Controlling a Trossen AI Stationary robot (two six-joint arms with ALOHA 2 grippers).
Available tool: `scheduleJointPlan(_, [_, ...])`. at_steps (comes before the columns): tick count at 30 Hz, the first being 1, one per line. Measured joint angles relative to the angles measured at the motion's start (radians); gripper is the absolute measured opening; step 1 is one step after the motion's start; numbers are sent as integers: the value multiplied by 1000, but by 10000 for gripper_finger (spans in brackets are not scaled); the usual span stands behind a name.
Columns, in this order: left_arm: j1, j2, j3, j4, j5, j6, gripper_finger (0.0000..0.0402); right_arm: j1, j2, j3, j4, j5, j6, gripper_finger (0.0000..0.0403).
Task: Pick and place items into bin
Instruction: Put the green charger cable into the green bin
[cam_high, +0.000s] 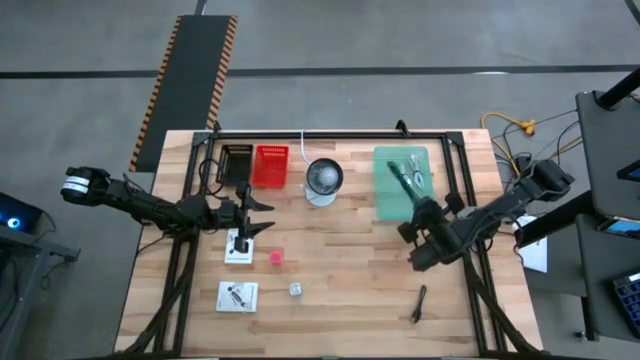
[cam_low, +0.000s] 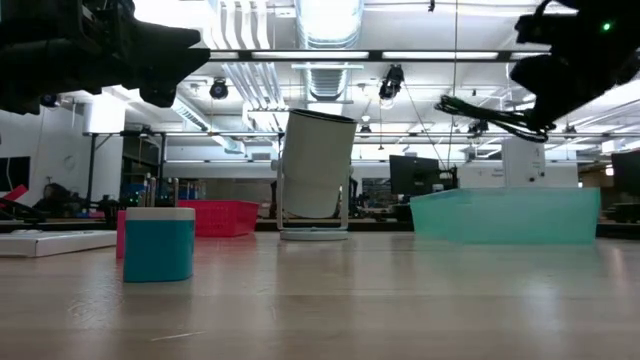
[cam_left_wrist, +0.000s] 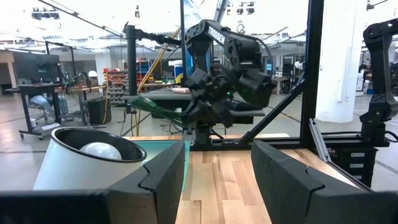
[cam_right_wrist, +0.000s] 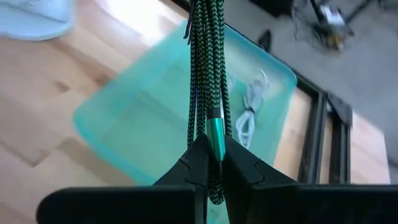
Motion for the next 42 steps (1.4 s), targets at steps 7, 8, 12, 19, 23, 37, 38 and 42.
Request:
scheduleJointPlan(7, [0, 0, 0, 1, 0, 0, 171, -94, -113, -101, 13, -26, 58, 13])
scheduleJointPlan(8, [0, 0, 0, 0, 0, 0, 171, -109, -130, -110, 25, -27, 53, 13])
scheduleJointPlan(12, [0, 0, 0, 0, 0, 0, 171, -168, -197, -134, 117, -31, -65, 13])
scheduleJointPlan(19, [0, 0, 0, 0, 0, 0, 171, -313, -283, -163, 324, -91, -367, 13])
scheduleJointPlan(23, [0, 0, 0, 0, 0, 1, 171, -426, -298, -171, 380, -135, -491, 13])
scheduleJointPlan(37, [0, 0, 0, 1, 0, 6, 171, -747, -195, -171, 520, -422, -758, 13])
scheduleJointPlan(38, [0, 0, 0, 1, 0, 5, 171, -755, -183, -171, 521, -423, -759, 13])
scheduleJointPlan(42, [0, 0, 0, 0, 0, 6, 171, -775, -146, -170, 549, -427, -770, 13])
